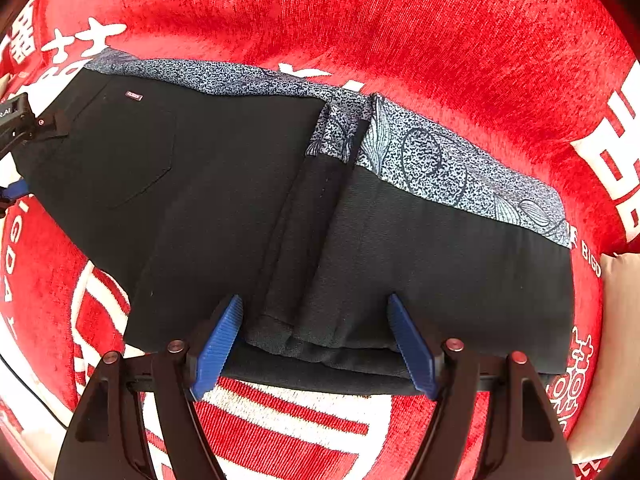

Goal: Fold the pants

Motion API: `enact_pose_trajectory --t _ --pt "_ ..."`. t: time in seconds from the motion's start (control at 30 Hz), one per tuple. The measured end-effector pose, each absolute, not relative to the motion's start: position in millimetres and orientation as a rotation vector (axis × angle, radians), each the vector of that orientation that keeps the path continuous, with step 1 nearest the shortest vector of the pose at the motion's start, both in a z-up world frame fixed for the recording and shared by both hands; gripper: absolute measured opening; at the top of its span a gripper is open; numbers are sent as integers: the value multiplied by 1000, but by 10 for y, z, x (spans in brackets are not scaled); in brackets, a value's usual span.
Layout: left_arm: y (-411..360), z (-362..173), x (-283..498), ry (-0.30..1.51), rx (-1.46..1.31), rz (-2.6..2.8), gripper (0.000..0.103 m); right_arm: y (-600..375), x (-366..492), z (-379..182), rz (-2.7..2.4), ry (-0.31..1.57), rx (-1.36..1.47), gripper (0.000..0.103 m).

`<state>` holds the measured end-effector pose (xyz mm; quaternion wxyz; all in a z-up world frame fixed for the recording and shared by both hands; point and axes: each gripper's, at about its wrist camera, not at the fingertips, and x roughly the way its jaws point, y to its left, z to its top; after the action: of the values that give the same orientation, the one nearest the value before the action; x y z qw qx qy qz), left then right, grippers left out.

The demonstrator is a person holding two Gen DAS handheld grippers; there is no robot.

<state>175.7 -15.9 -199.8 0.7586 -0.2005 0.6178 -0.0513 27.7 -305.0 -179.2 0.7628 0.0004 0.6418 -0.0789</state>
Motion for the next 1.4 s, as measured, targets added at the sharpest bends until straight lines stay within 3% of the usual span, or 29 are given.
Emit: enact_pose_trajectory --t 0.33,0.4,0.43,0.5,0.6,0.7,0.97,1.23,1.4 --pt "66 -2009 1695 1301 -564 -118 88 -3096 222 -1628 -174 1361 38 78" --pt "91 -2014 1696 1304 -574 -108 83 -3117 199 -1546 -187 1342 49 78" --pt "109 -2006 1688 1301 -574 -101 79 -3123 193 -1507 -190 1332 52 78" --pt "141 -1999 1676 1306 -526 -64 45 -3134 176 -1414 -191 1310 65 75" --pt "188 -1995 1680 1319 -515 -64 37 -3149 166 -1299 -165 1295 118 62" --pt "152 -1941 1678 1311 -472 -66 34 -3131 186 -1239 -124 1300 167 53" --pt "-591 -1527 1344 1085 128 -134 33 -3073 459 -1124 -14 1312 275 54" --pt "-833 -1535 1197 1004 358 -169 32 -2844 1293 -940 180 1364 391 78" --pt "-970 -1532 1151 957 458 -189 32 -2352 1964 -831 338 1421 378 81"
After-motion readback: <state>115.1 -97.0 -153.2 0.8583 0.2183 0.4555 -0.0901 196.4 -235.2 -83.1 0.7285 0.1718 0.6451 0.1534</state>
